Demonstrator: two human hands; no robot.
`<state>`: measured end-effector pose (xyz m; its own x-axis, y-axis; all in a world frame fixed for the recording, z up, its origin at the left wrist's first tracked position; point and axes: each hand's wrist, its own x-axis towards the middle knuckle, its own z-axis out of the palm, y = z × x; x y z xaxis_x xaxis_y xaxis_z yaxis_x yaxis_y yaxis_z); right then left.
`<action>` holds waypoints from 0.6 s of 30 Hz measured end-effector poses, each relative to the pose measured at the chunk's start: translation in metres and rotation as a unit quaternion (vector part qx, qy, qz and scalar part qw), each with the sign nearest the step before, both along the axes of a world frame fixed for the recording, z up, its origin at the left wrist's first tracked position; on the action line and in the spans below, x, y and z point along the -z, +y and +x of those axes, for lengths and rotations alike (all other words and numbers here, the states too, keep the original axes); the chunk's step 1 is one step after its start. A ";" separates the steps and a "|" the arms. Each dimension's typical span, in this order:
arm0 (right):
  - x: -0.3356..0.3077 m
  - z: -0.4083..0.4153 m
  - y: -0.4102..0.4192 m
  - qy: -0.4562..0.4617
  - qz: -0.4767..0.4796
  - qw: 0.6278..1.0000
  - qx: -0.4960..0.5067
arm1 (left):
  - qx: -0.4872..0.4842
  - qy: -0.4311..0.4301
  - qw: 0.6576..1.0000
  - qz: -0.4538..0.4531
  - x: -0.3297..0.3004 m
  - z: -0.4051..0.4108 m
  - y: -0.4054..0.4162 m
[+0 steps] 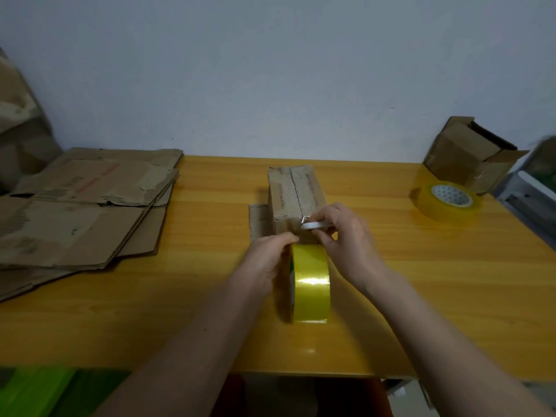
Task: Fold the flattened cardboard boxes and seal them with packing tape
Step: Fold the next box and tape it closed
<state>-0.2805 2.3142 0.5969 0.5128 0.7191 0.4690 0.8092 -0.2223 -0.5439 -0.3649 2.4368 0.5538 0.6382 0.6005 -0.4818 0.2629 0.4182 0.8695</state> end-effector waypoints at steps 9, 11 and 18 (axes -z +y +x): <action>0.003 0.005 -0.004 -0.083 -0.042 0.995 -0.024 | -0.018 -0.040 0.999 0.008 -0.005 -0.001 -0.004; 0.003 0.011 -0.011 -0.097 -0.048 0.994 0.000 | -0.022 -0.049 0.998 0.011 -0.006 -0.001 -0.003; 0.037 0.037 -0.038 0.136 -0.127 0.972 0.143 | -0.018 -0.064 0.998 0.006 -0.007 -0.002 -0.001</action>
<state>-0.2437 2.2762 0.5597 0.7887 0.6040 0.1142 0.5287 -0.5718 -0.6273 -0.3669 2.4359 0.5609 0.6724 0.6287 -0.3905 0.1344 0.4151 0.8998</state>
